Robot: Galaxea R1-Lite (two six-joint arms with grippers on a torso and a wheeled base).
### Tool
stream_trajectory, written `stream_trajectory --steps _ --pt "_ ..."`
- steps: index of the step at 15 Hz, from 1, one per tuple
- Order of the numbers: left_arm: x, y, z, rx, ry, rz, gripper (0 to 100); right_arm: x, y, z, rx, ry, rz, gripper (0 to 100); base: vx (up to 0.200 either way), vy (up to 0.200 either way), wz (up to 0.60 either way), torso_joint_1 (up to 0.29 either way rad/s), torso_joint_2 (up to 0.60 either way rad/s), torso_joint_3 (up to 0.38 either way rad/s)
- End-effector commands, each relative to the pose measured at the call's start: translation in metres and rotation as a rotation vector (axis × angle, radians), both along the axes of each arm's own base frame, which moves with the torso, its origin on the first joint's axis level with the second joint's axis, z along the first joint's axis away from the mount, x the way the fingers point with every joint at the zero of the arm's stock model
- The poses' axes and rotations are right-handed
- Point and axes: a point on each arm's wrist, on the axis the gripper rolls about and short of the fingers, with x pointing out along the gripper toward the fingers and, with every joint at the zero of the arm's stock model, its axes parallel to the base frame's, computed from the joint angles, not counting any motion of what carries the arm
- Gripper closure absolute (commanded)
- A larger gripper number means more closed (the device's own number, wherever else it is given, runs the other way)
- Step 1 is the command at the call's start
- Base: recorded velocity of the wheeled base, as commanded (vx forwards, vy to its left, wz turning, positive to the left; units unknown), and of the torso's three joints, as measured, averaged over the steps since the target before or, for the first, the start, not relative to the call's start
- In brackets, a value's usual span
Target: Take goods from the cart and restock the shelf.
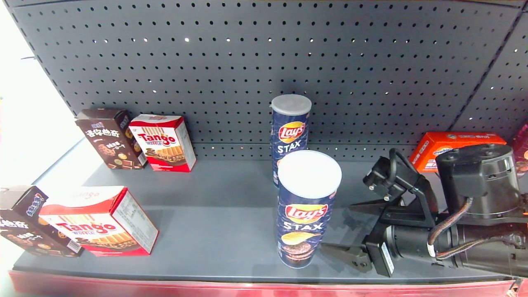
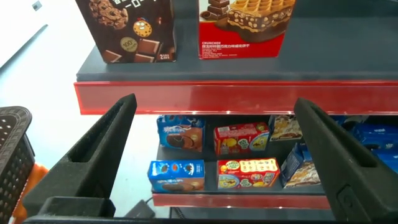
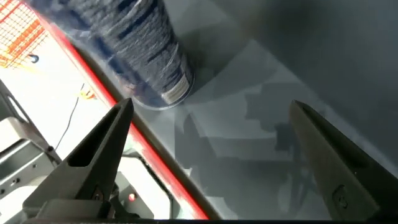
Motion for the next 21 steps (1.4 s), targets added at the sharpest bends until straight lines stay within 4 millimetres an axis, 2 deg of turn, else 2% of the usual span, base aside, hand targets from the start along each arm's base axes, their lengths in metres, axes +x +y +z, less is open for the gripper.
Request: stream_trajectory --steps 1,9,14,21 --pt "0.0001 0.0 0.0003 0.0 0.001 0.001 0 -0.0011 -0.0024 -0.0007 -0.002 0.001 -0.005 0 0.0 0.0 0.0 0.0 0.0 0.0" --pt "0.0001 0.0 0.0003 -0.001 0.001 0.001 0 0.0042 -0.0037 -0.0004 -0.001 0.001 -0.022 0 0.0 0.0 0.0 0.0 0.0 0.0" --pt "0.0001 0.0 0.0003 -0.001 0.001 0.002 0 0.0088 0.0033 -0.0056 -0.007 0.006 -0.012 0 0.0 0.0 0.0 0.0 0.0 0.0" --pt "0.0001 0.0 0.0003 -0.001 0.001 0.001 0 0.0055 -0.0027 -0.0027 0.002 -0.004 -0.024 0 0.0 0.0 0.0 0.0 0.0 0.0"
